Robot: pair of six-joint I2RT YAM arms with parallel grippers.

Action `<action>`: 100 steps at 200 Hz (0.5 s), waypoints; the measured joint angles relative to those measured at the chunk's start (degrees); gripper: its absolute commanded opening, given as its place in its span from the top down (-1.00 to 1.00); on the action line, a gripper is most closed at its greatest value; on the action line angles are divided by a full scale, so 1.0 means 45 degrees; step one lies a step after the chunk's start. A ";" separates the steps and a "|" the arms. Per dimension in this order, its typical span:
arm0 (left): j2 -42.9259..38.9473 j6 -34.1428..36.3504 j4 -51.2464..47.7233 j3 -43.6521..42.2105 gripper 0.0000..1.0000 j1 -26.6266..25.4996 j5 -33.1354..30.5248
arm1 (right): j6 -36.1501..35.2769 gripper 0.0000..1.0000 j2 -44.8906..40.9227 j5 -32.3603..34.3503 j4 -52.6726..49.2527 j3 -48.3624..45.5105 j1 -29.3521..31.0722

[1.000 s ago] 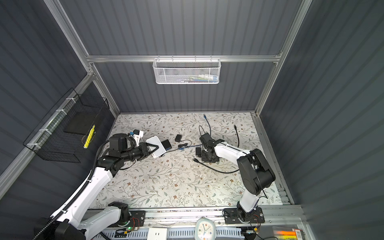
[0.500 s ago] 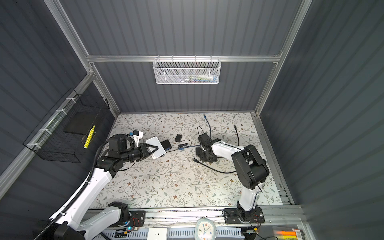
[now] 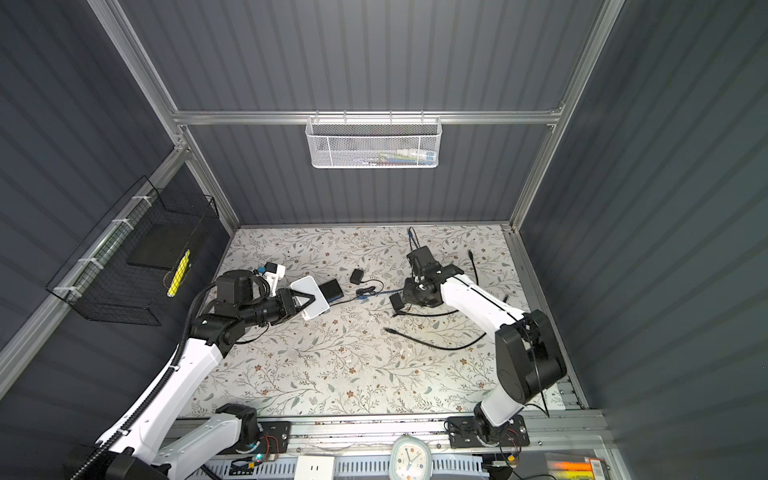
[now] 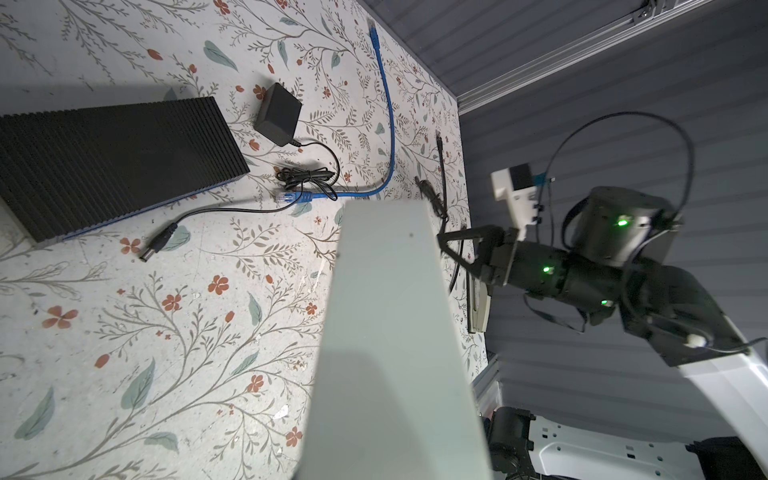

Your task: Insert the plug into the switch port

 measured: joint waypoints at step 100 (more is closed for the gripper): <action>0.0000 0.0010 -0.0180 0.0665 1.00 0.0000 0.0000 | -0.1399 0.98 0.0228 -0.0219 -0.1705 0.5576 -0.1195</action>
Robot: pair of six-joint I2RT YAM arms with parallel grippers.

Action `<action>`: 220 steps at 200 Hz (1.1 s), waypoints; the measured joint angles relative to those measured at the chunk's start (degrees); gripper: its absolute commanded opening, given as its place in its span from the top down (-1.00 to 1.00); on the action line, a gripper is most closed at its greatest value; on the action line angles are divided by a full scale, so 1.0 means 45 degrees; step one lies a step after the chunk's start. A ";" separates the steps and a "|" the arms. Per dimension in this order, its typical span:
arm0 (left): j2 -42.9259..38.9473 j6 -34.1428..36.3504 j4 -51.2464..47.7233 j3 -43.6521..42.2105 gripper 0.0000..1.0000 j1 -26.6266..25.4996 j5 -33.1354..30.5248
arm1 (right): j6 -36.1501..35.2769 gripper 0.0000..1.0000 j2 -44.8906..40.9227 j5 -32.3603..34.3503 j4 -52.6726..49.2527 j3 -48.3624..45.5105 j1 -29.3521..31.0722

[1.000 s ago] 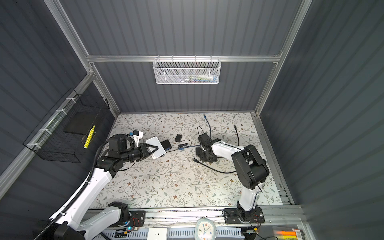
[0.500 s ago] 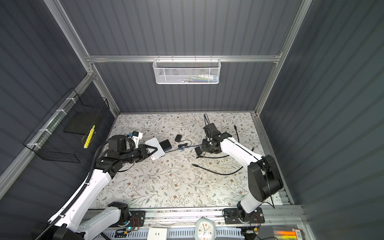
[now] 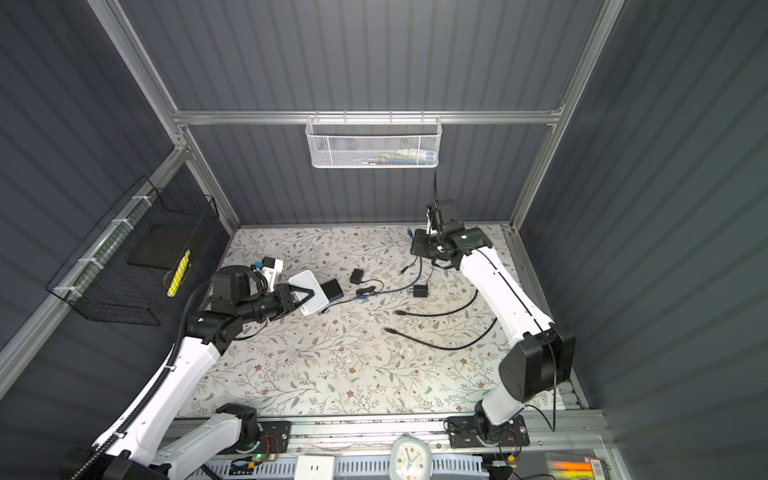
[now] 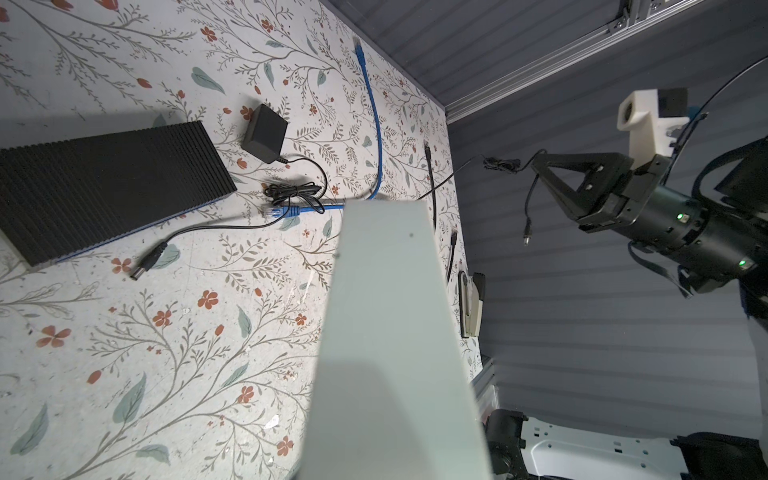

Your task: Insert the plug into the switch port

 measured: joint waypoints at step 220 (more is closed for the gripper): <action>-0.0763 -0.0121 0.0010 -0.0097 1.00 0.0000 0.0000 | 0.0476 0.97 -0.2254 -0.1836 0.1175 -0.7966 -0.0199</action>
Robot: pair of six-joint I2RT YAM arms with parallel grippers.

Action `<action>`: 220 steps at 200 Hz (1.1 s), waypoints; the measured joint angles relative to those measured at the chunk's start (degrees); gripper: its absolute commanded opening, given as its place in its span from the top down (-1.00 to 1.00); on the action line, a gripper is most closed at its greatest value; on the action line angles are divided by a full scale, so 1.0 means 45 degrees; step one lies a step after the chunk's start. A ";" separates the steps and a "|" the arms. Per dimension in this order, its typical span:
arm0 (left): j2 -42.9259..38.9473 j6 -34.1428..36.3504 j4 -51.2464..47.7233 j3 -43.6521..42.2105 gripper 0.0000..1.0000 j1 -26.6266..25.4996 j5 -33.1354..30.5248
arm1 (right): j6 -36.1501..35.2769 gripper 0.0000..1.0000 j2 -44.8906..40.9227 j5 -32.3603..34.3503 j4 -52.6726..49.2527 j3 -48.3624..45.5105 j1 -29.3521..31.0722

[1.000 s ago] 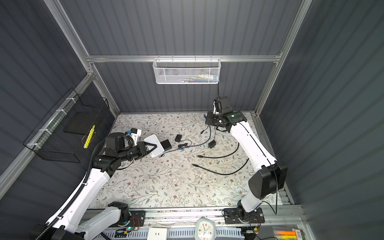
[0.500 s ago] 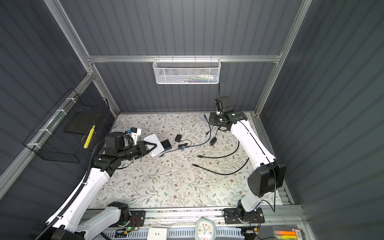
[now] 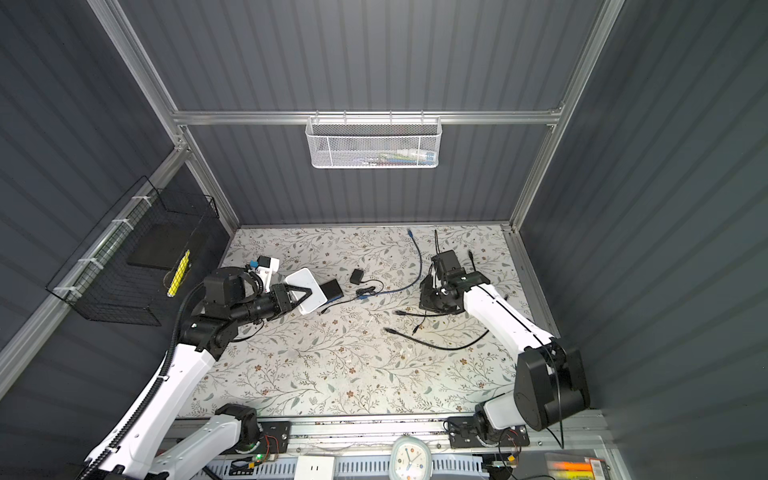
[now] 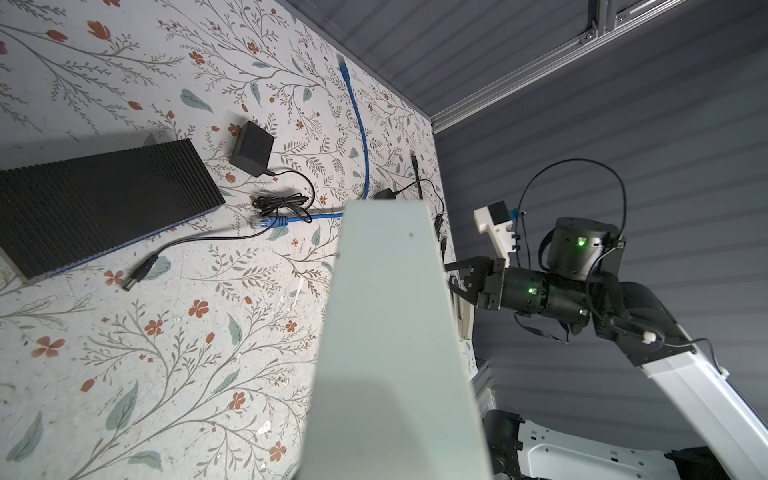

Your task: Insert the plug into the switch port

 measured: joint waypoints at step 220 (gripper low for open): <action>-0.0967 -0.0282 -0.0393 -0.0656 1.00 0.0000 -0.0296 | 0.2516 0.88 0.4721 -0.0146 0.3376 0.2671 0.1069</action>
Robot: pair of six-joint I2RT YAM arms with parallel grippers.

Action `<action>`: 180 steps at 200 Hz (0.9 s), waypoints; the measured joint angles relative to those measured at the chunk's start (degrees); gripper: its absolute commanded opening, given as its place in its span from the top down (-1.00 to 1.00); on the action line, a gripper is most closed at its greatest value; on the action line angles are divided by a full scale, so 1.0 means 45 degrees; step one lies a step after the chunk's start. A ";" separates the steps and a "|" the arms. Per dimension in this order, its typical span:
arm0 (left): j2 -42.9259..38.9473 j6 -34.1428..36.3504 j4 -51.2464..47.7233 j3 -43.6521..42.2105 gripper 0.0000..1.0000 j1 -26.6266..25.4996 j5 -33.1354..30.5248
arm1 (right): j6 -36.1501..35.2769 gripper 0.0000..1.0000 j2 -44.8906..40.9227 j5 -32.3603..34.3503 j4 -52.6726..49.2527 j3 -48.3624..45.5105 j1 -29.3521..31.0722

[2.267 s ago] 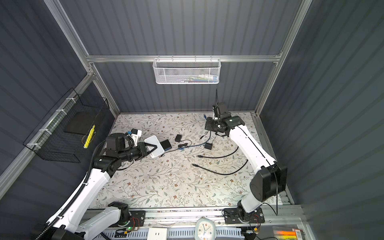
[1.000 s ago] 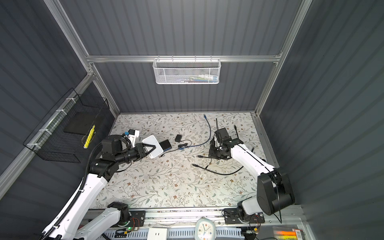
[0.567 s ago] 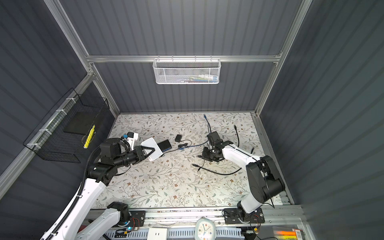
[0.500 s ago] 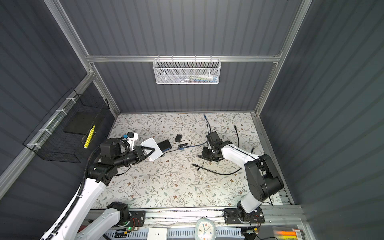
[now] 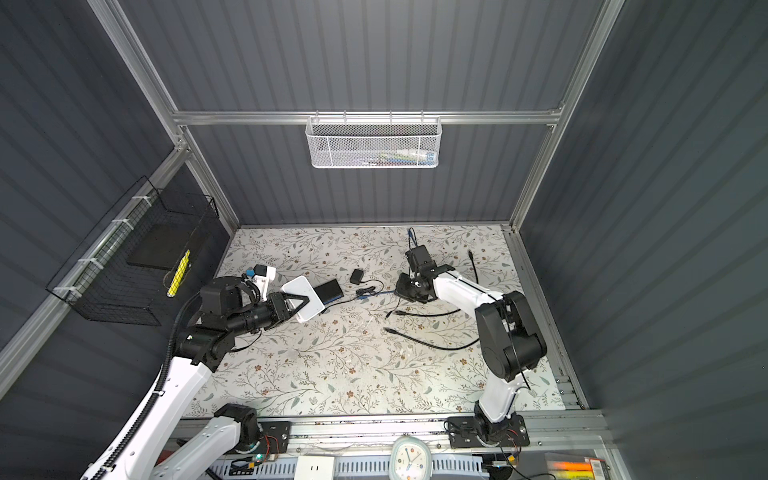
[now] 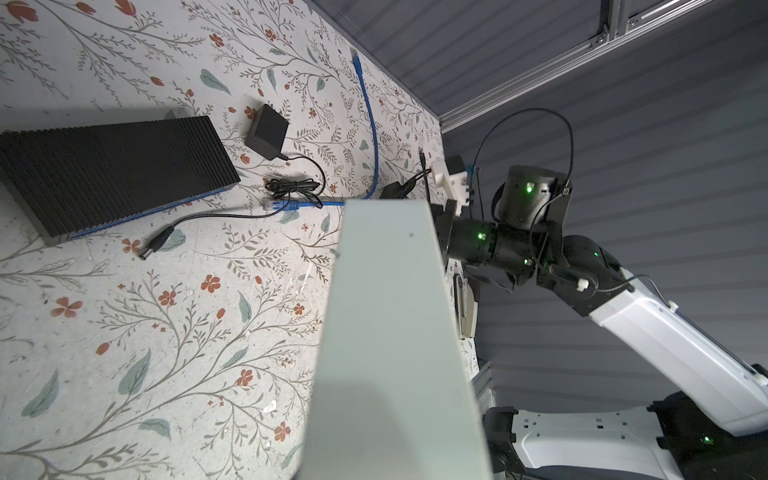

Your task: Insert the plug into the switch port

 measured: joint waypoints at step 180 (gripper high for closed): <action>-0.0117 0.0000 -0.0495 0.0015 1.00 0.0000 -0.0379 | -0.0019 0.89 -0.0597 -0.0049 0.0029 -0.1982 -0.0588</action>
